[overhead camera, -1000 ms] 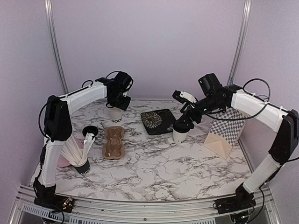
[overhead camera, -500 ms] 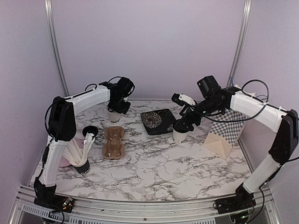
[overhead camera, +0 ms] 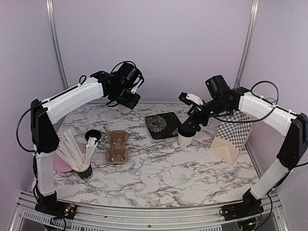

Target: Pack the takeout coffee

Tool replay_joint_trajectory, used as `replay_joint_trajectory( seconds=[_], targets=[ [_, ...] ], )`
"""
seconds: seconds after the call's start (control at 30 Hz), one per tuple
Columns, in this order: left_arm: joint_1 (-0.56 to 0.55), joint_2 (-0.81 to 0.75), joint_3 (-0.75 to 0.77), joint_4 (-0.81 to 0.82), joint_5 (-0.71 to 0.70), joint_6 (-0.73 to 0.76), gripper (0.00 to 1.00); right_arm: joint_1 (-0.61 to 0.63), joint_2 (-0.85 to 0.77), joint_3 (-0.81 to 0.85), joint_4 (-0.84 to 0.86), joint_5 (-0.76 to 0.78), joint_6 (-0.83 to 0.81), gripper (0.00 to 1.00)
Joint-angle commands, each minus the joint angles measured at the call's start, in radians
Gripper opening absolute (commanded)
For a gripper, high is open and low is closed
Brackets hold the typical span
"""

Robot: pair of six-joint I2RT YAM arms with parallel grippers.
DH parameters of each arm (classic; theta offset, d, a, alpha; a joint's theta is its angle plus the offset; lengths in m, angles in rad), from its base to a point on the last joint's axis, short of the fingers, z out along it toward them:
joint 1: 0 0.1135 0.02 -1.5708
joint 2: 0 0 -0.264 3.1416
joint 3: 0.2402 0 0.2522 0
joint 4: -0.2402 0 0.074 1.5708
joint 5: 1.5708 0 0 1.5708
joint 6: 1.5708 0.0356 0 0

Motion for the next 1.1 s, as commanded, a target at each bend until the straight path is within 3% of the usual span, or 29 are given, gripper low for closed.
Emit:
replay_joint_trajectory(
  seconds=[0.0,0.27,0.5,1.07],
  targets=[
    [-0.117,-0.202,-0.110,-0.014,0.073,0.054,0.00,-0.084,-0.006,0.084,0.047,-0.065,0.061,0.92],
    [-0.345,-0.406,-0.376,-0.019,0.256,0.115,0.00,-0.103,-0.072,-0.075,0.199,-0.221,-0.018,0.98],
    [-0.511,-0.365,-0.402,-0.019,0.251,0.122,0.00,-0.104,-0.055,-0.180,0.322,-0.161,0.019,0.97],
    [-0.572,-0.164,-0.403,0.019,0.292,0.160,0.00,-0.103,-0.081,-0.267,0.340,-0.197,-0.021,0.97]
  ],
)
